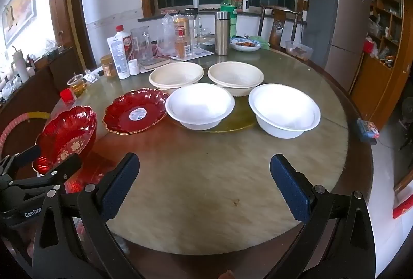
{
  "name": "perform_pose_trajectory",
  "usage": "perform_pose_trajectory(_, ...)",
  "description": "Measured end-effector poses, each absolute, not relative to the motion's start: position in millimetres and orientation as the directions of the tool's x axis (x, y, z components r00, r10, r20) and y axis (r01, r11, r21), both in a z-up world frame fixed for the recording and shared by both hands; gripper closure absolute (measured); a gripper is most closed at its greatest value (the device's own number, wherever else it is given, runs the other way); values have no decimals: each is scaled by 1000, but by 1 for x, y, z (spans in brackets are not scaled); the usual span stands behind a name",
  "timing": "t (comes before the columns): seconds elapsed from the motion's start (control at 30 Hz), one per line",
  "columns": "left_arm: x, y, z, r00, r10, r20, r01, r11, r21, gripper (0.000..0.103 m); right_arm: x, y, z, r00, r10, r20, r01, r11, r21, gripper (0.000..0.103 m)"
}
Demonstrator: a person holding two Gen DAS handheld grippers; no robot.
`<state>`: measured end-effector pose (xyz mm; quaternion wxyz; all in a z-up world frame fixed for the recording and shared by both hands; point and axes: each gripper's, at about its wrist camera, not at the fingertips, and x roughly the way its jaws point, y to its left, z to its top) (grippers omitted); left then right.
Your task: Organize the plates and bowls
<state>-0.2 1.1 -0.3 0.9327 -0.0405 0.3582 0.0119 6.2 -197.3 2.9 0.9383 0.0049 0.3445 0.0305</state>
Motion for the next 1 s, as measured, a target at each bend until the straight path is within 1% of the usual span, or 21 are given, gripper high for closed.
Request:
perform_pose_trajectory(0.07,-1,4,-1,742,-13,-670,-48,996,-72,0,6,-196,3,762,55,-645,-46,998,31,1)
perform_pose_trajectory(0.1,2,6,-3,729,-4,-685,-52,997,-61,0,8,-190,2,751,52,-658,-57,998,14,1)
perform_pose_trajectory(0.13,5,-1,-3,717,24,-696,-56,998,-23,0,10,-196,1,744,77,-664,-64,997,43,1)
perform_pose_trajectory(0.17,7,-3,-3,713,31,-701,-58,998,-14,0,9,-196,1,746,78,-662,-65,997,44,1)
perform_pose_trajectory(0.33,9,-1,-14,713,18,-701,-52,998,-28,0,11,-195,-1,749,78,-658,-64,997,45,1)
perform_pose_trajectory(1.0,12,-3,-16,722,4,-692,-42,998,-38,0,25,-188,-11,727,55,-685,-44,998,33,1)
